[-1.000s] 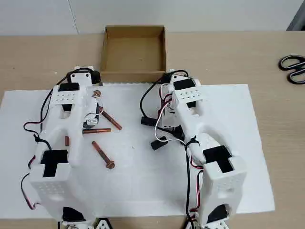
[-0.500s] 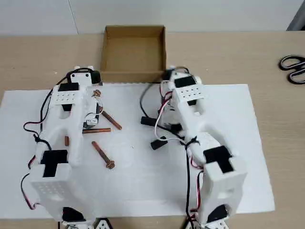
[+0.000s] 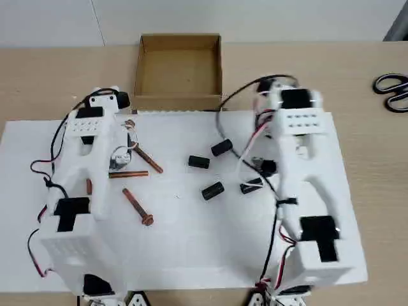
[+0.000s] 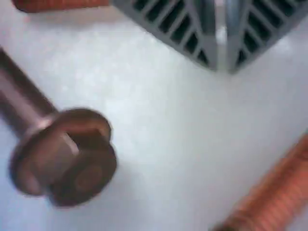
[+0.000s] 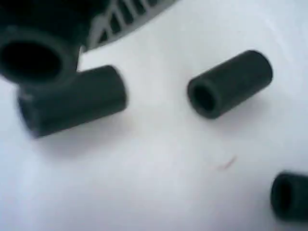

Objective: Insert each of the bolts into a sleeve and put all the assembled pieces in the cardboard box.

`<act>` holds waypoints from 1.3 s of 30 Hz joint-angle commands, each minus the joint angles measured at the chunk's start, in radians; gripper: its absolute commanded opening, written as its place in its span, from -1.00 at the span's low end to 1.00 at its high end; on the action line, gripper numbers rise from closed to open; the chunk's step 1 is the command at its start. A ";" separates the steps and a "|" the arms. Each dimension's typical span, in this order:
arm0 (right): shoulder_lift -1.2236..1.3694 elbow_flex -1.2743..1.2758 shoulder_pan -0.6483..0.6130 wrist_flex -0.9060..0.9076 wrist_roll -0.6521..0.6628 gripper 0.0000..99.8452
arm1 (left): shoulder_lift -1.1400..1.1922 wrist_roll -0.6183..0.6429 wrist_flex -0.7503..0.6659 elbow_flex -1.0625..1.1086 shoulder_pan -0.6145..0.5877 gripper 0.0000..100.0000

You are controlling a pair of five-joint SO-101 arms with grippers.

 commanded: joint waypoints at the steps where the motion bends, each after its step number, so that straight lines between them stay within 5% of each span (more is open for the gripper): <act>1: -0.127 0.020 0.091 0.027 0.006 -0.99 | -0.018 -0.038 0.164 -0.193 -0.035 -0.99; 10: -0.354 0.258 0.222 0.012 0.011 -0.99 | -0.008 -0.100 0.315 -0.406 -0.109 -0.99; 22: -0.536 0.608 0.369 -0.096 0.011 -0.99 | -0.018 -0.101 0.187 -0.217 -0.140 -0.99; 39: -0.624 0.623 0.375 -0.139 0.052 -0.99 | -0.014 -0.193 0.150 -0.173 -0.218 -0.98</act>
